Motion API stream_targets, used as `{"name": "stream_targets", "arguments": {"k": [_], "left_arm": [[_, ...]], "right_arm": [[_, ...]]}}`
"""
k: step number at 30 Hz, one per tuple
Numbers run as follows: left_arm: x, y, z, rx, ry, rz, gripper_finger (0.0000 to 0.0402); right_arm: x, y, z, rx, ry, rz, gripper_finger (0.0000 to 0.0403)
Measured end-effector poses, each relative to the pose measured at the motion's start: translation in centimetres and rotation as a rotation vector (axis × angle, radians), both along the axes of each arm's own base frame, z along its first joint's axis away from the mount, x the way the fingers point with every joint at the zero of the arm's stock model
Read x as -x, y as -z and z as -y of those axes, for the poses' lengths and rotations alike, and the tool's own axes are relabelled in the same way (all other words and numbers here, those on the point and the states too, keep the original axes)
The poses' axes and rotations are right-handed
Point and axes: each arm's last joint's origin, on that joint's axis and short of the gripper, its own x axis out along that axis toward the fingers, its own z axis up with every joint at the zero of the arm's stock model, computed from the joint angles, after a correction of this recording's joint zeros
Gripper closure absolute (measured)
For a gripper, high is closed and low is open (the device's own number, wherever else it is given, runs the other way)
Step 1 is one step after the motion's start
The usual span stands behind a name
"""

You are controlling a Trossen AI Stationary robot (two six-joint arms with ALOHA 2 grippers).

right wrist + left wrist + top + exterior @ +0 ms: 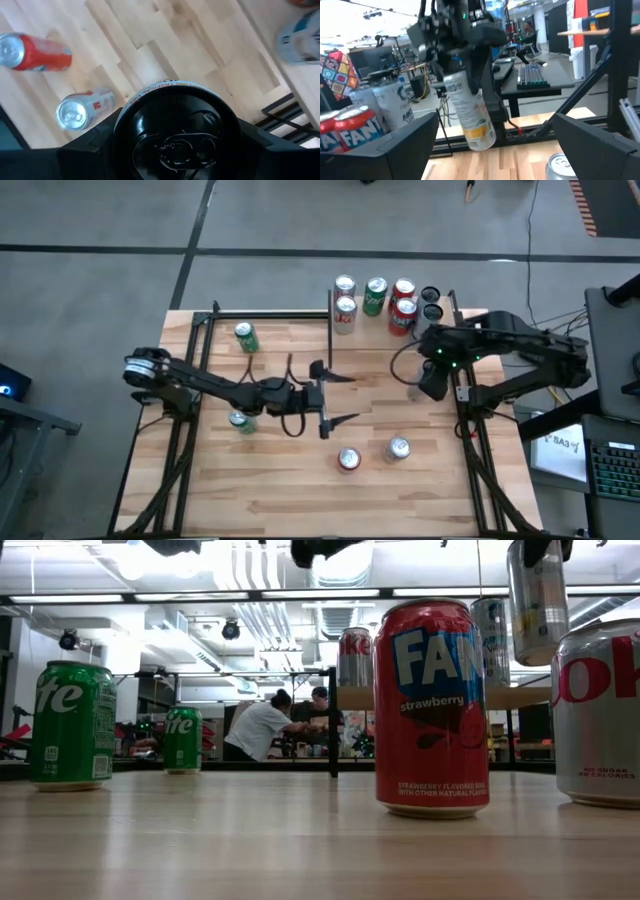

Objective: Place canned beverage on shelf
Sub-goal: Put the white soda can on the shelf aligned to the right of the other silver soda cans

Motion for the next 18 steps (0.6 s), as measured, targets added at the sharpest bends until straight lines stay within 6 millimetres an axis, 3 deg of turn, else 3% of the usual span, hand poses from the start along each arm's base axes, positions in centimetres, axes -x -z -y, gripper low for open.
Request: {"name": "stream_targets", "arguments": {"k": [9,18], "left_arm": [[-5.1,1.6,0.5,-0.012,-0.01,-0.017,0.0023],[-9.7,3.9,-1.2,0.038,-0.057,-0.025,0.0023]], "right_arm": [[-1.3,0.5,-1.0,0.022,-0.031,-0.021,0.0166],[-2.2,0.8,-1.5,0.04,-0.044,-0.017,0.0166]]}}
